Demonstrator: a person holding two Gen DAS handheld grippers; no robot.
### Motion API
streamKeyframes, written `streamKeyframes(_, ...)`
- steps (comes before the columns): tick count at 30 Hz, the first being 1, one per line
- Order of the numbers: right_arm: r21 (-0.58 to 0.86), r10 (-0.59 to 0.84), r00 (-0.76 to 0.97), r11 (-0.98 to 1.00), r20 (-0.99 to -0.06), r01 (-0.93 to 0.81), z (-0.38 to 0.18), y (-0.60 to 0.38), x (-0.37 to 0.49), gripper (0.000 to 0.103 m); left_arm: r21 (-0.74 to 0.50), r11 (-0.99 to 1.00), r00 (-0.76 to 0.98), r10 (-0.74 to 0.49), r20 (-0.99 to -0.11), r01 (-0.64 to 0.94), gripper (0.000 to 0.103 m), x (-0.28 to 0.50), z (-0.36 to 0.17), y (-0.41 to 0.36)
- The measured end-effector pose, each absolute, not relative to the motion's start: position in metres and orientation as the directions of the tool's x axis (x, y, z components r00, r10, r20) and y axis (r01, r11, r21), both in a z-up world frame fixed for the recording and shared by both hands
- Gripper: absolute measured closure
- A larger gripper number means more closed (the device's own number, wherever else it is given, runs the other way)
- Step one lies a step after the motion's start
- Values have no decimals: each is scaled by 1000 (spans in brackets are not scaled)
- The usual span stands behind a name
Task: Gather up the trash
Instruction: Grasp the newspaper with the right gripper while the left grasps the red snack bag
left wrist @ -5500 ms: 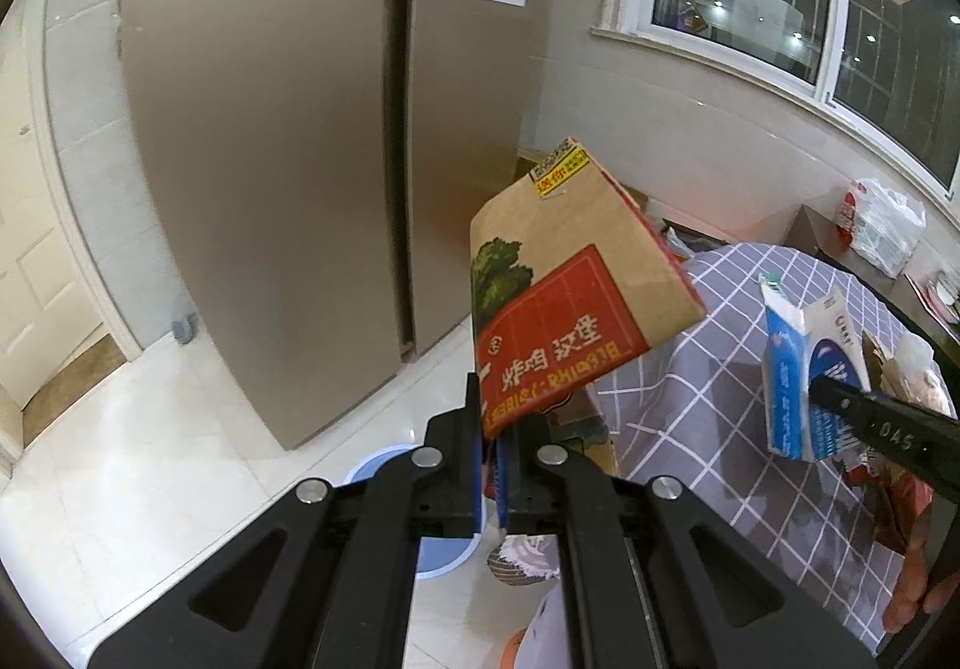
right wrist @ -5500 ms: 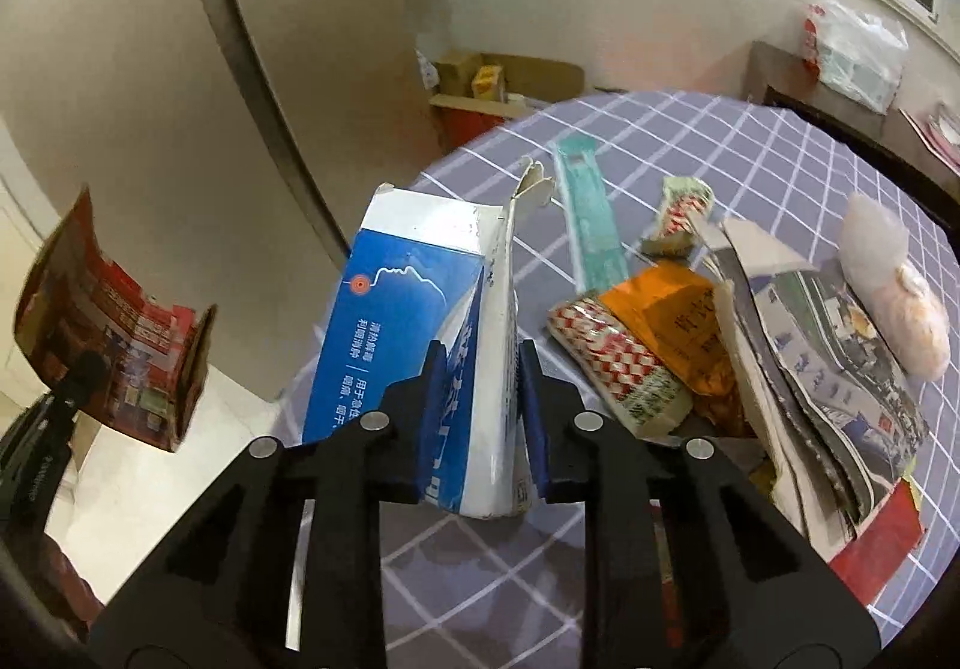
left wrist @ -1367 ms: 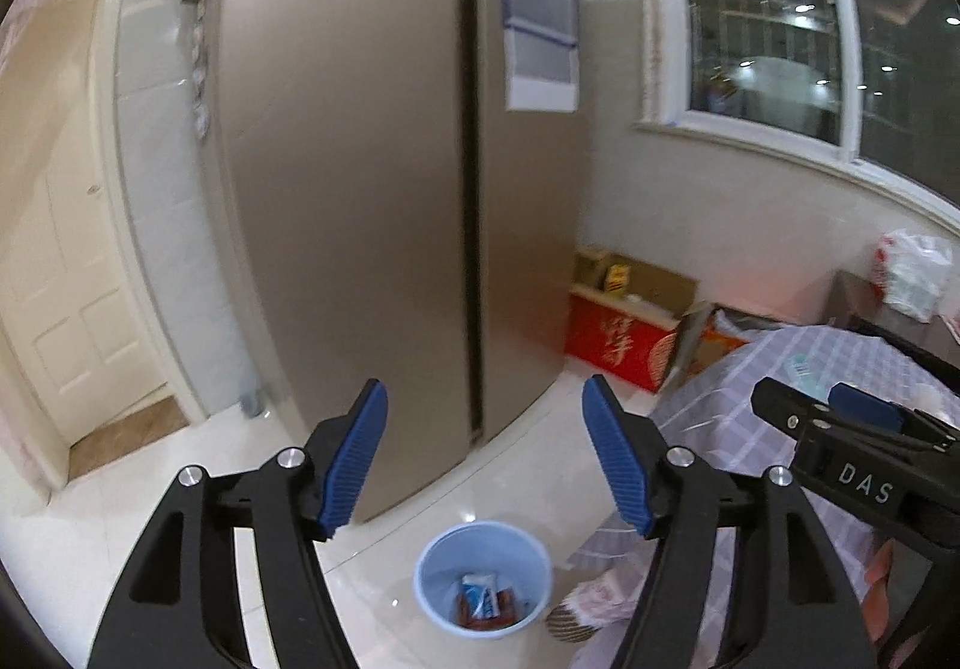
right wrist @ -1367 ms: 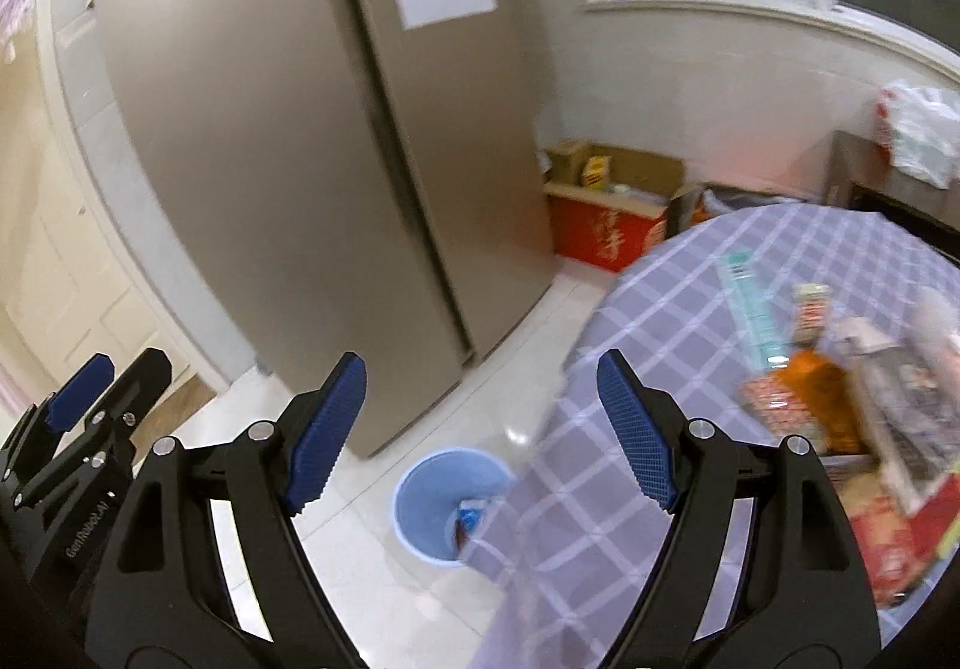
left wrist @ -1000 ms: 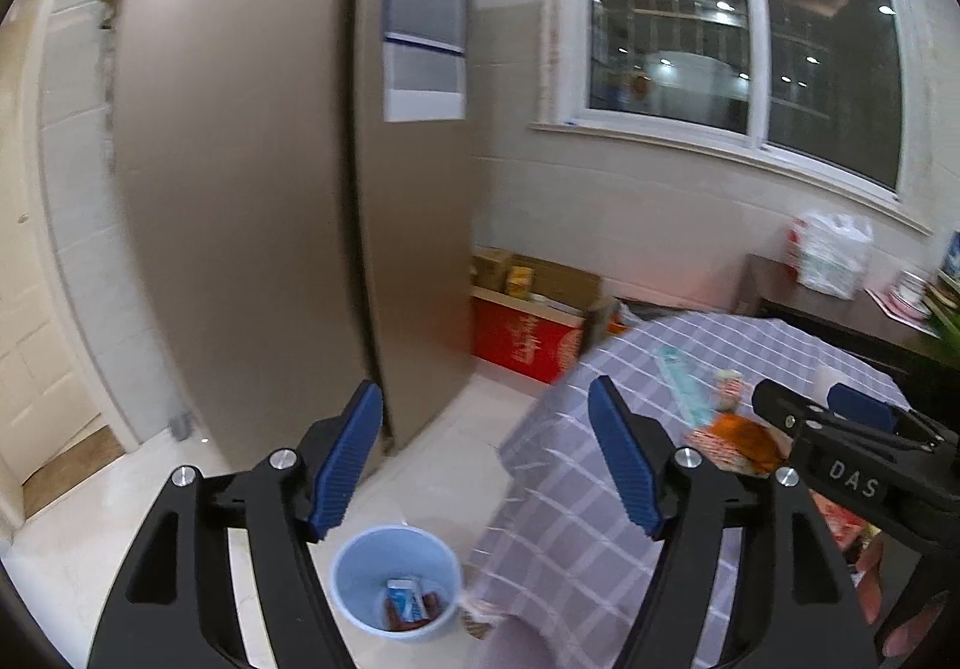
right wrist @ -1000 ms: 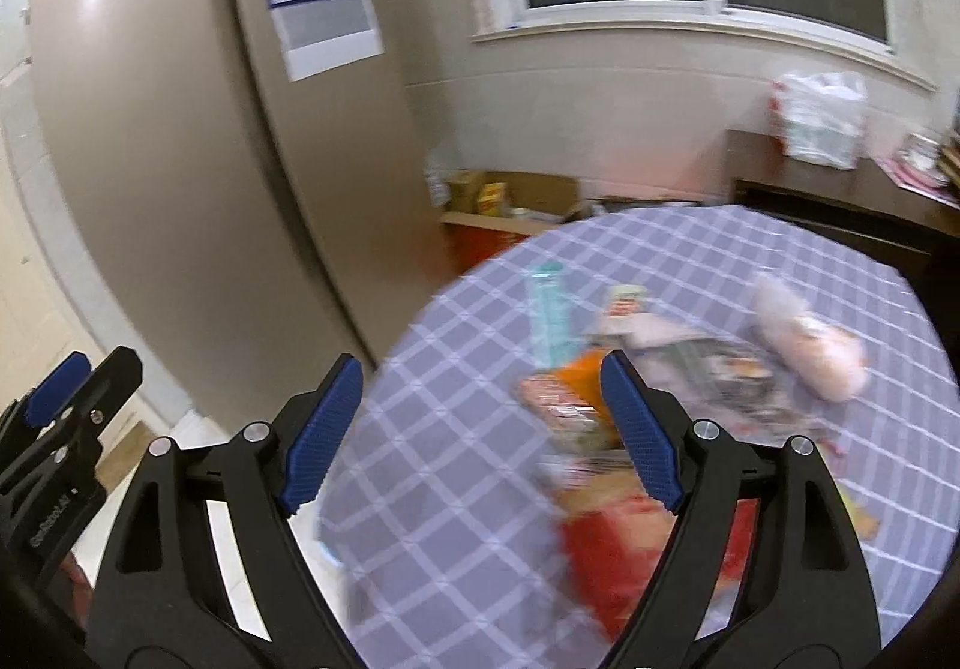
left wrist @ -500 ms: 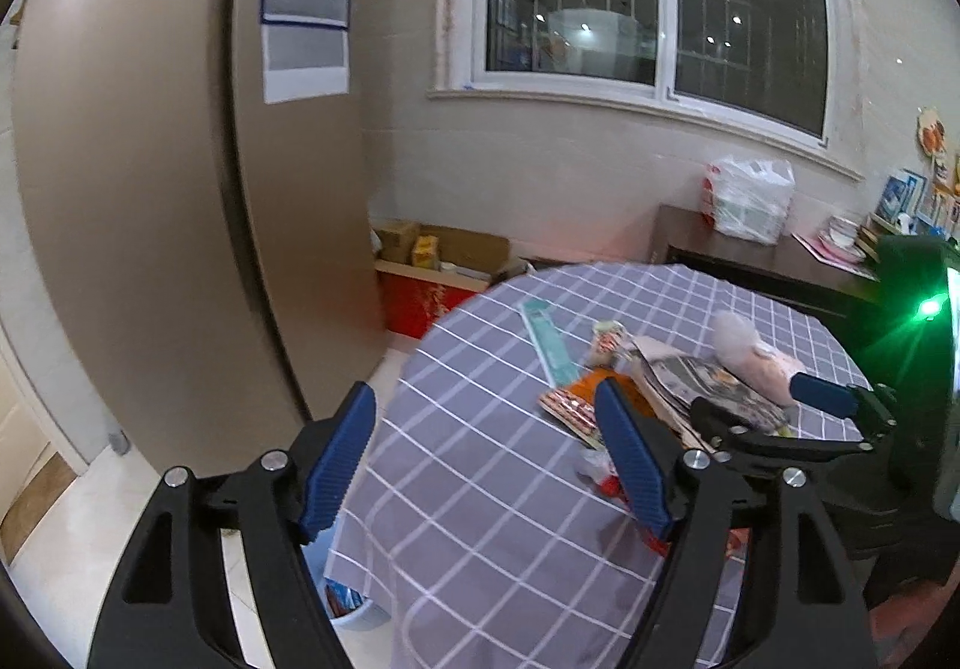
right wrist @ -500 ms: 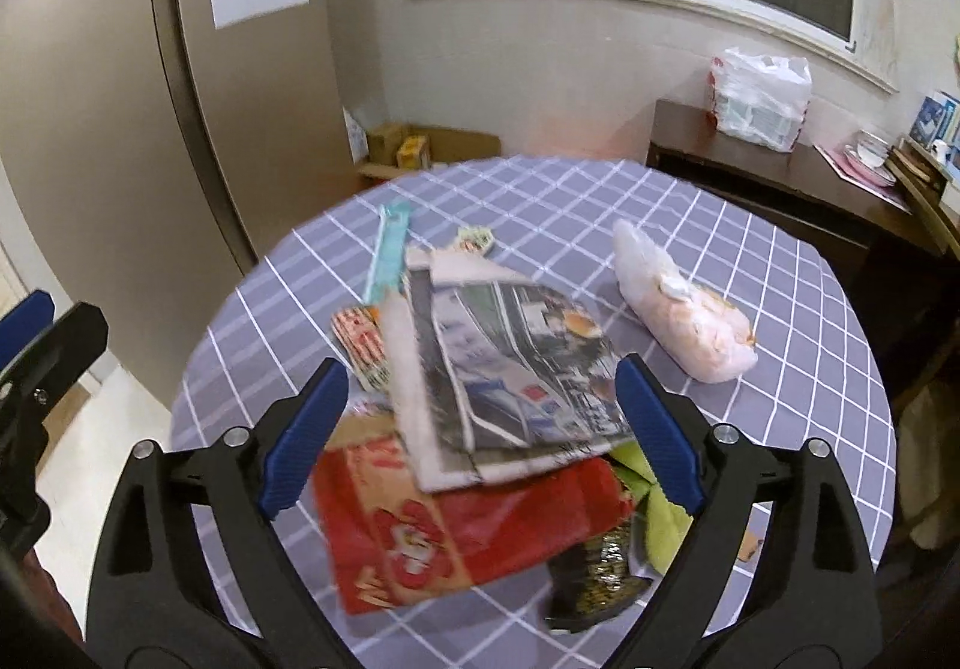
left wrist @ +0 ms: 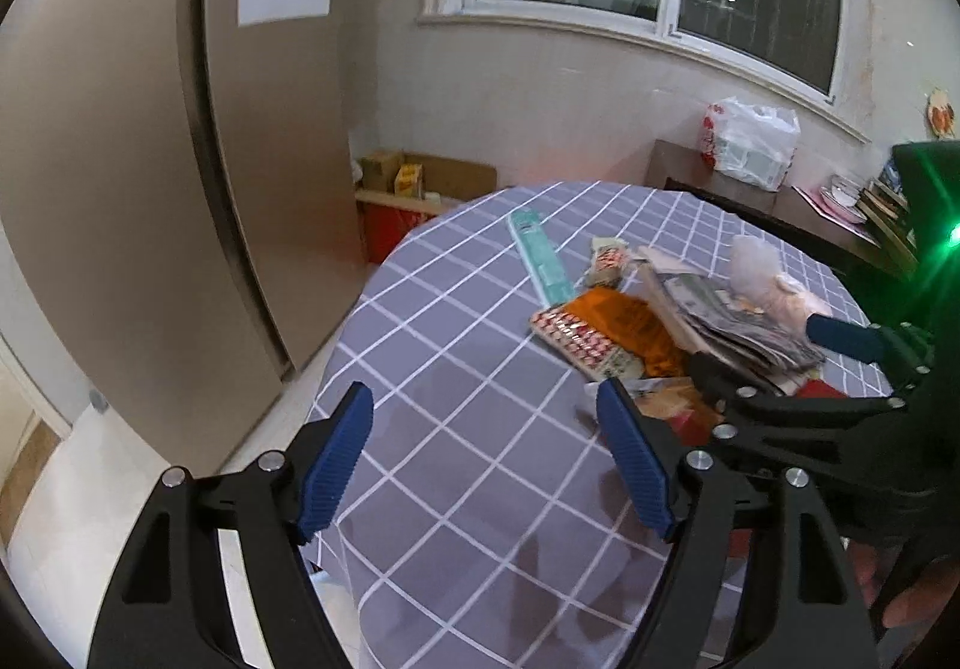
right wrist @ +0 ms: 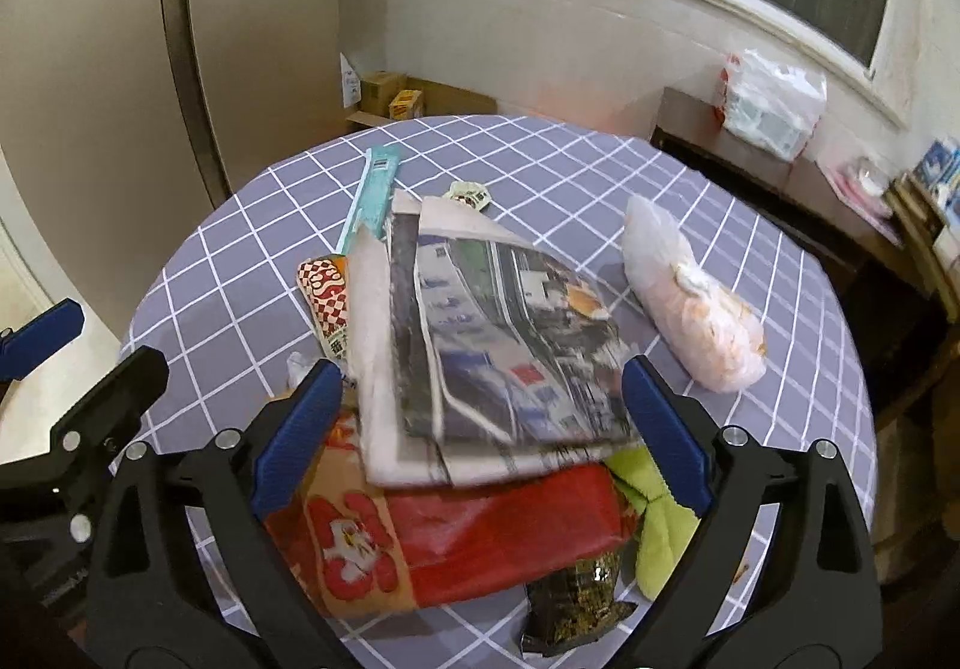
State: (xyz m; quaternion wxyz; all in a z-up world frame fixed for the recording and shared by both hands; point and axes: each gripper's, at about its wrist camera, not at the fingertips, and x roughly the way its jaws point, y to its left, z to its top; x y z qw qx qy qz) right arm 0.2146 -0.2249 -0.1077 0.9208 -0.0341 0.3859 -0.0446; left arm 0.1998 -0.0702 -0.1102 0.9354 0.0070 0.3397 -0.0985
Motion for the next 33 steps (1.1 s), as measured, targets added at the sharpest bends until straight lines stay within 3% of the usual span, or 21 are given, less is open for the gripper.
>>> streamKeyframes(12, -141, -206, 622, 978, -755, 153, -124, -230, 249, 11, -54, 985, 744, -160, -649, 165, 27, 216, -118, -51)
streamKeyframes(14, -100, -195, 628, 978, -754, 183, -124, -241, 247, 39, -54, 984, 743, -165, -648, 172, 27, 216, -118, -52)
streamKeyframes(15, -87, -190, 634, 978, -750, 190, -123, -245, 245, 46, -55, 983, 744, -171, -646, 178, 27, 217, -118, -53)
streamKeyframes(16, -71, -183, 642, 978, -744, 196, -121, -249, 243, 68, -54, 982, 744, -174, -645, 182, 27, 217, -117, -54)
streamKeyframes(17, -54, -179, 655, 977, -734, 206, -117, -254, 240, 76, -54, 981, 744, -177, -644, 186, 27, 217, -116, -55)
streamKeyframes(23, 7, -212, 729, 959, -651, 285, -90, -282, 217, 95, -81, 959, 735, -261, -625, 271, 19, 210, -105, -72)
streamKeyframes(33, 132, -252, 788, 913, -562, 386, -62, -337, 164, 99, -122, 867, 646, -447, -619, 483, 12, 181, -96, -128)
